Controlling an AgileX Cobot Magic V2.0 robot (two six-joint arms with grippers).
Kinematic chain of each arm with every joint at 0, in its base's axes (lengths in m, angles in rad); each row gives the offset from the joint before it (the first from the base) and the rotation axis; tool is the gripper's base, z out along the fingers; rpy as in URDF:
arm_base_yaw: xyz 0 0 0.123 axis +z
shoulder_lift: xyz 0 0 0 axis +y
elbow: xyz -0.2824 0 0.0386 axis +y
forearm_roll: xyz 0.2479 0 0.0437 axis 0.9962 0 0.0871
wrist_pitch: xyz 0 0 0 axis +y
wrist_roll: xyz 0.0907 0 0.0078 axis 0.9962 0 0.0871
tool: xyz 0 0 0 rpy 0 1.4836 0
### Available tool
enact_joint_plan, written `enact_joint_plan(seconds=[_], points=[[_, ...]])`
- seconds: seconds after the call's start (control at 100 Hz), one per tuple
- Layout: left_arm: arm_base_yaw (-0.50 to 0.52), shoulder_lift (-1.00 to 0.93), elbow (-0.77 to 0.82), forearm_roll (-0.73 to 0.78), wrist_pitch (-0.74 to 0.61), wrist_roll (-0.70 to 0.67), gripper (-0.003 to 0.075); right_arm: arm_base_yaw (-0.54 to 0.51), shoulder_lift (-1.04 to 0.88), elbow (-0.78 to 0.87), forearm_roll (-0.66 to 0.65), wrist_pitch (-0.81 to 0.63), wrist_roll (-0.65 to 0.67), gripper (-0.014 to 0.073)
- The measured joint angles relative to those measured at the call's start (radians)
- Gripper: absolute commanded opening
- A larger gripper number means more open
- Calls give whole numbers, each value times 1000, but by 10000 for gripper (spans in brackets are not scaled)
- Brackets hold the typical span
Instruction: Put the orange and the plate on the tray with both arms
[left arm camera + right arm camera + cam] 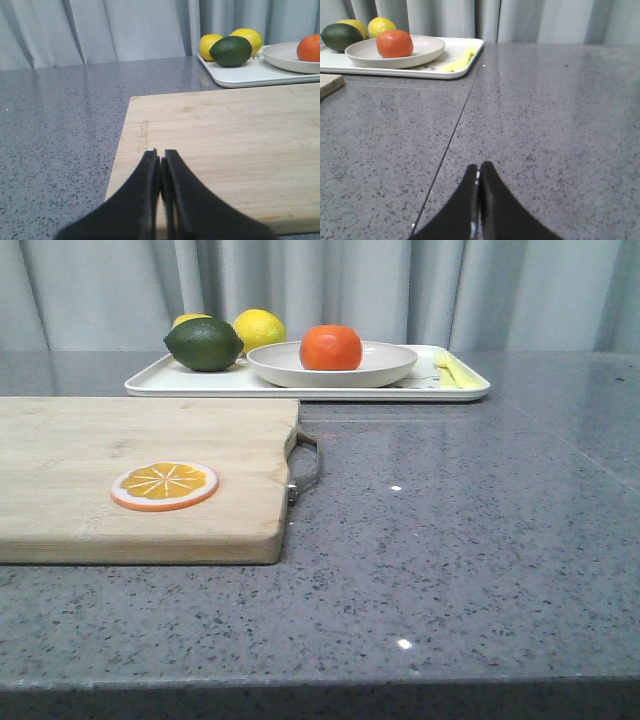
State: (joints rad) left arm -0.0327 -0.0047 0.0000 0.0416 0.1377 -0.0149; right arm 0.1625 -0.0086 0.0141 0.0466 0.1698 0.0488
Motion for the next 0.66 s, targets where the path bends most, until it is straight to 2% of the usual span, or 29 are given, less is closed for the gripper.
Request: enact_joint_plan(seconds=[0.66], points=[[0,0,0,1,2,0,-19,-2,-1,13,-2,-26,35,-68]])
